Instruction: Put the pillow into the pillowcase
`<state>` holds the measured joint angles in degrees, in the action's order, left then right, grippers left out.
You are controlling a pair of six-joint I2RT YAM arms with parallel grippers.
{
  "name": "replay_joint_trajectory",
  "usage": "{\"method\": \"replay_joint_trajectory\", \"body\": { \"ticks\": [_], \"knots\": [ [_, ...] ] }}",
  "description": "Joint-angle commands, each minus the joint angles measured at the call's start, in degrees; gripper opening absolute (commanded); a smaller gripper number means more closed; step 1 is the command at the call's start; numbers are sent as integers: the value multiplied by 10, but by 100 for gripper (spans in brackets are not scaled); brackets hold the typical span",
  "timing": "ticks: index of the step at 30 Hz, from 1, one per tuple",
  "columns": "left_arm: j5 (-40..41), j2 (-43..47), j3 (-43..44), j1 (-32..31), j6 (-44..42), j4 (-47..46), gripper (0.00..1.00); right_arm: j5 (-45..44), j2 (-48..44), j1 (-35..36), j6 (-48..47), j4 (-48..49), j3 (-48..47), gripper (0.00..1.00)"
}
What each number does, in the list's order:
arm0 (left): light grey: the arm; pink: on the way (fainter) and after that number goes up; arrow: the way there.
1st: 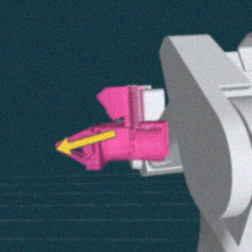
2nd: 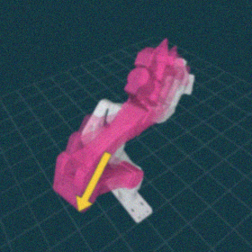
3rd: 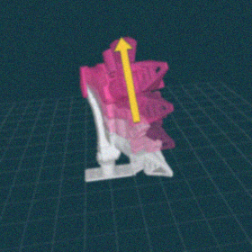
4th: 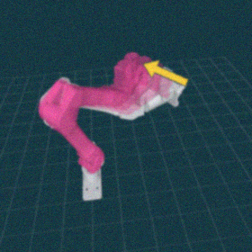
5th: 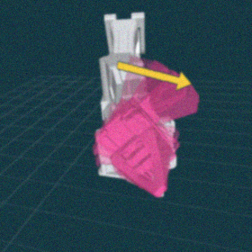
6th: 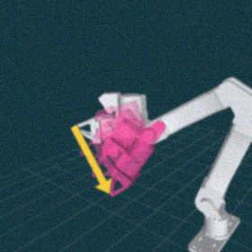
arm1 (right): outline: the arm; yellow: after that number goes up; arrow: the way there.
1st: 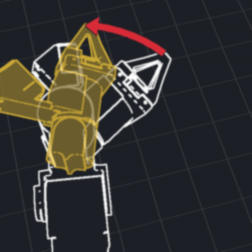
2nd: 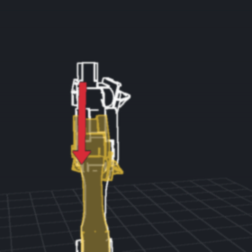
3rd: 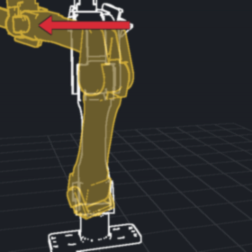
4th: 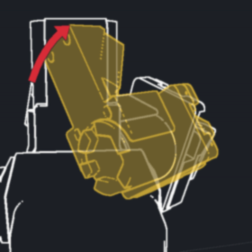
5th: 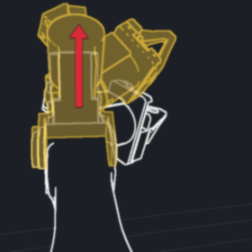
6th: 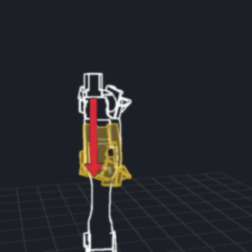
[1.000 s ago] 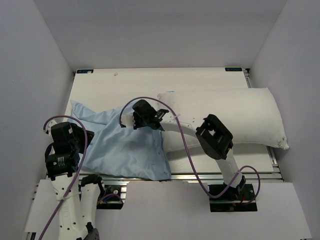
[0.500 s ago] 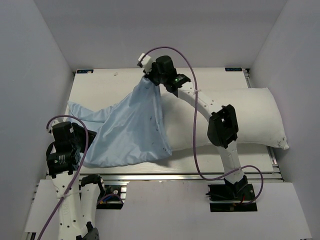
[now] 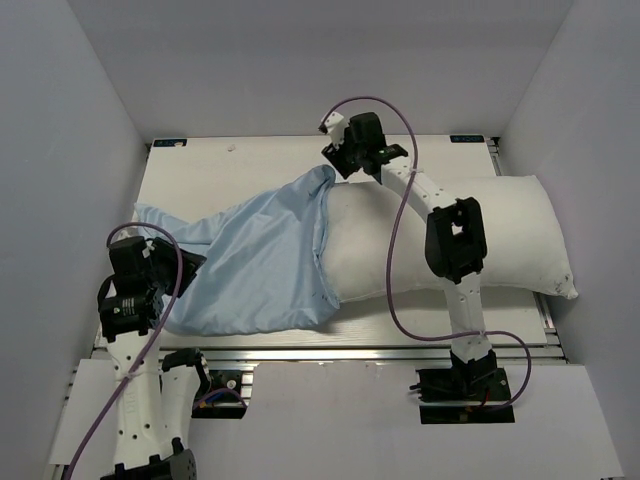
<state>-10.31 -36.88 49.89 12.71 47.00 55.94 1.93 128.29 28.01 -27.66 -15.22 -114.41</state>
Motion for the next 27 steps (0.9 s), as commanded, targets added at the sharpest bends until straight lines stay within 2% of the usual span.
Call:
{"method": "replay_joint_trajectory", "body": {
  "ticks": [1,4,7,9,14,17,22,27],
  "knots": [
    [-95,-20,-21,4,-14,-73,56,41,-59,-28,-13,-25,0,64],
    [-147,-43,-38,2,-17,-119,56,94,-108,-39,-18,-51,23,68],
    [-164,-67,-45,-12,-18,-163,56,159,-167,-42,-20,-62,72,72],
    [-149,-99,-42,-59,-16,-190,56,195,-195,-44,-13,-63,97,74],
    [-33,-212,9,-263,1,-257,56,257,-258,-45,15,-95,147,74],
    [10,-302,45,-330,-16,-274,57,338,-288,-55,-30,-146,166,74],
    [47,-416,131,-356,-55,-277,59,374,-373,-67,-53,-113,269,78],
    [30,-518,191,-367,-71,-305,59,371,-412,-67,-65,-102,333,78]
  ]
}}
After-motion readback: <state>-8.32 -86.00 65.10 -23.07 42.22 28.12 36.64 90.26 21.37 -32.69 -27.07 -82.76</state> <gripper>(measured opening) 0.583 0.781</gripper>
